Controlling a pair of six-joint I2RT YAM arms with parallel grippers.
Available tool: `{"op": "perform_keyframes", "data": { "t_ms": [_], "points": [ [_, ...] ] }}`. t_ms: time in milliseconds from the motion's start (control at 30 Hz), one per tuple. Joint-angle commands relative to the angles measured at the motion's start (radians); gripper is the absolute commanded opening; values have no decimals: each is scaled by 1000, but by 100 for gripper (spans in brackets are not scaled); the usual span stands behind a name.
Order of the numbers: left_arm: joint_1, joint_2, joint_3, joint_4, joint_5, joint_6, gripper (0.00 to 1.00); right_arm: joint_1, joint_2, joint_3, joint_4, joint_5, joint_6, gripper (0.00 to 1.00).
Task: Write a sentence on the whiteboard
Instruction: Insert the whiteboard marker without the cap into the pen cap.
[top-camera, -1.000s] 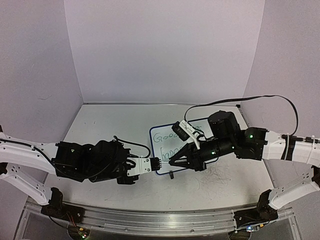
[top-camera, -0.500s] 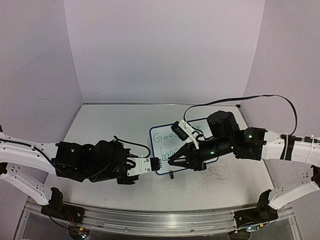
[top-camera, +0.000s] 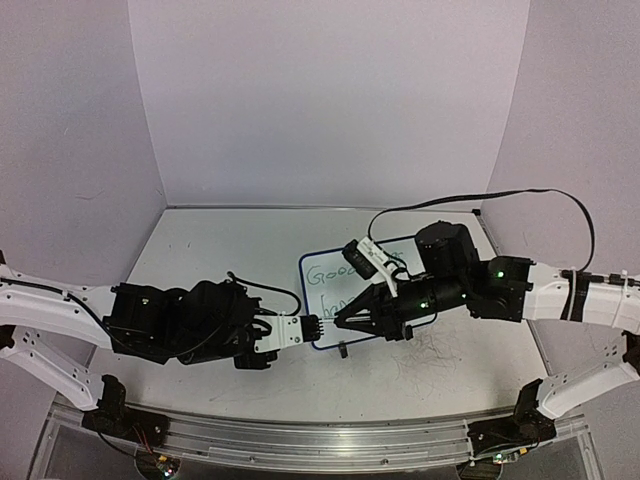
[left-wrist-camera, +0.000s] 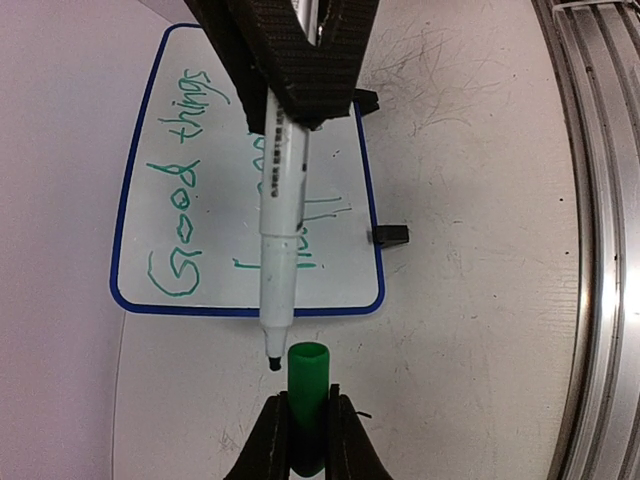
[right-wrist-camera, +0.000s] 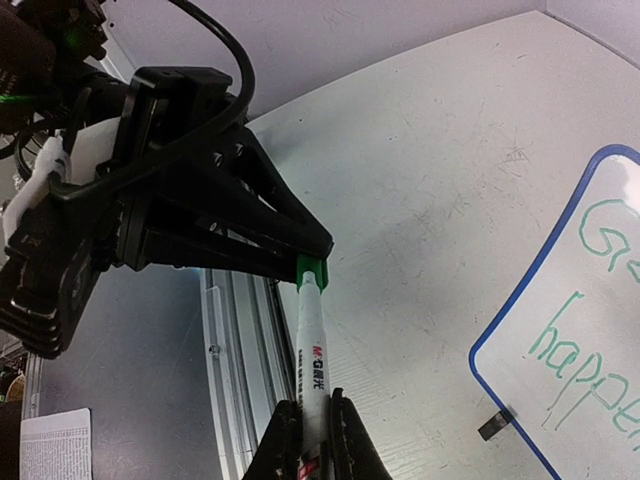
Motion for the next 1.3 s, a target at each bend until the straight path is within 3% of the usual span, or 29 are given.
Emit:
{"op": "perform_keyframes", "data": {
  "t_ms": [0,1267],
  "points": [
    [-5,-21,6,41,3,-18,0,7,-59,-15,38,15,14,0],
    [-6,-20,11,42,6,-24,0,17,16,-12,54,5,14,0]
  ]
}}
